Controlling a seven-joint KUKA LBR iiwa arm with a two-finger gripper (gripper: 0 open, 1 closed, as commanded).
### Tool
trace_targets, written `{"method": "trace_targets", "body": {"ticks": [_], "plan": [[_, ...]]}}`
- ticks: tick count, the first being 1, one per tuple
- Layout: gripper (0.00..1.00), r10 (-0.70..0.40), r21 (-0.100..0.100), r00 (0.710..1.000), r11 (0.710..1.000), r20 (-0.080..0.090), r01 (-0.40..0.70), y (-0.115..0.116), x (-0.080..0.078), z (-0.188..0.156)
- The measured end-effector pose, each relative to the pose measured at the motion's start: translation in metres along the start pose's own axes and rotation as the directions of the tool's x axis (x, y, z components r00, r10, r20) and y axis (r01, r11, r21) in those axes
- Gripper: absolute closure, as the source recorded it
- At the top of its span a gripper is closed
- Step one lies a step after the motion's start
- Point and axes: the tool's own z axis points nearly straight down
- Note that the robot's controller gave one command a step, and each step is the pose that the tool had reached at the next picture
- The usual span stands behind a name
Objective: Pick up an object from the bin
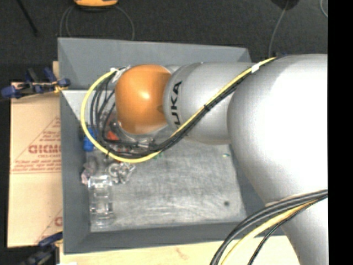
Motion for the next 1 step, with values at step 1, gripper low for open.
{"method": "trace_targets", "body": {"ticks": [1], "plan": [[1.00,0.007,0.005,1.000,1.000,0.002,-0.007,-0.0022,-0.0021,-0.0641]]}}
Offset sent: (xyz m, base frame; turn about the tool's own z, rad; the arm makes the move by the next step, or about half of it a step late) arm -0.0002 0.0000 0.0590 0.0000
